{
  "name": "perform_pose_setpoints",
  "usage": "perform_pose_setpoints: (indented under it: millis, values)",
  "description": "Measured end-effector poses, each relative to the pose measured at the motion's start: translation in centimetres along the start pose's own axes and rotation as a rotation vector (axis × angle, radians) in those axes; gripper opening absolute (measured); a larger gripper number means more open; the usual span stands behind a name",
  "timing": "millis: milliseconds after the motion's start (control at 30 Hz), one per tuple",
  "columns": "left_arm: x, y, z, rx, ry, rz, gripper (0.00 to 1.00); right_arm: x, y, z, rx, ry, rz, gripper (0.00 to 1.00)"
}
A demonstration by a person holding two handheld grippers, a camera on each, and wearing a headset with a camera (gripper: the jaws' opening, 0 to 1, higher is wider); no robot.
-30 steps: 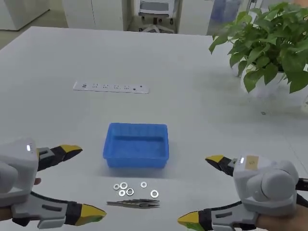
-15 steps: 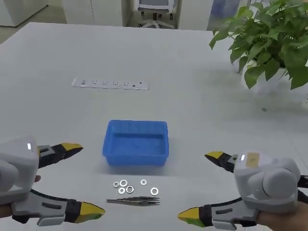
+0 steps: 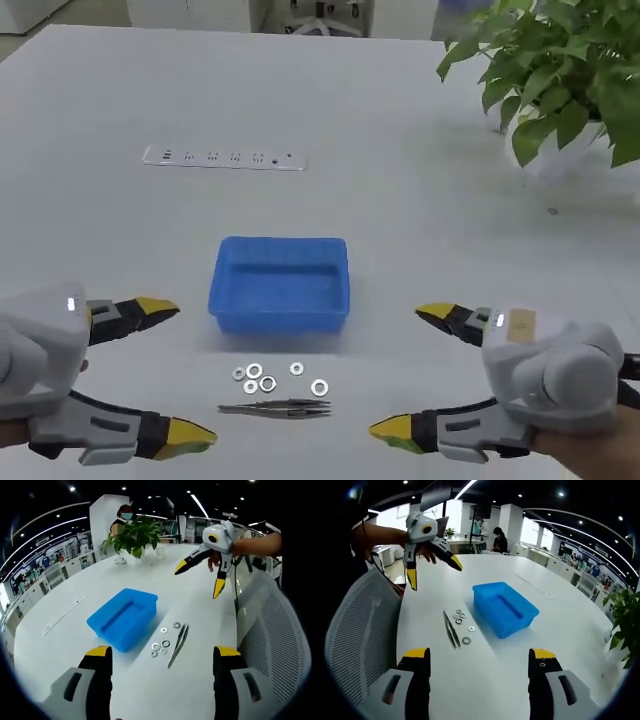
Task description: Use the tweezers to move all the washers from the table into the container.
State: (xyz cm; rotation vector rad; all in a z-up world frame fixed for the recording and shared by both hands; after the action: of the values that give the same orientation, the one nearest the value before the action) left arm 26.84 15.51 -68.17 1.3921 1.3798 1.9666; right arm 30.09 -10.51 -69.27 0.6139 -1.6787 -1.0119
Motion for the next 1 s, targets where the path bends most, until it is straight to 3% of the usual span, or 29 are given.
perform_pose_setpoints:
  millis: [333,767,1000]
  values:
    - [-1.8,-0.8,-0.2,-0.040,-0.073,0.054,0.74,-1.3,-0.1,0.2,0.046,0.049,0.011,0.66]
    - [-2.7,-2.6,-0.2,-0.116,-0.129,0.152,0.44,-3.9,-0.1,1.7,0.156,0.186,0.060,0.47]
    - [-3.2,-3.3,-0.5,-0.135,-0.156,0.205,0.37,-5.4,0.1,2.6,0.206,0.256,0.076,0.37]
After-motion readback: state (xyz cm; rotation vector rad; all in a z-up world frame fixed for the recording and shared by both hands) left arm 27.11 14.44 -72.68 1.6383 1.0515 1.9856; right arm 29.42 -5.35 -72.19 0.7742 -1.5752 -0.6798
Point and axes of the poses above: the centre of the closed fingertips' face, and the gripper's own axes: x roughly backward along the fingers, z roughly to its left, y roughly out of its top, the point moved 7 cm from there along x, roughly backward along the fingers, and after that the axes turned 6 degrees about -z, right-handed, at the moved point
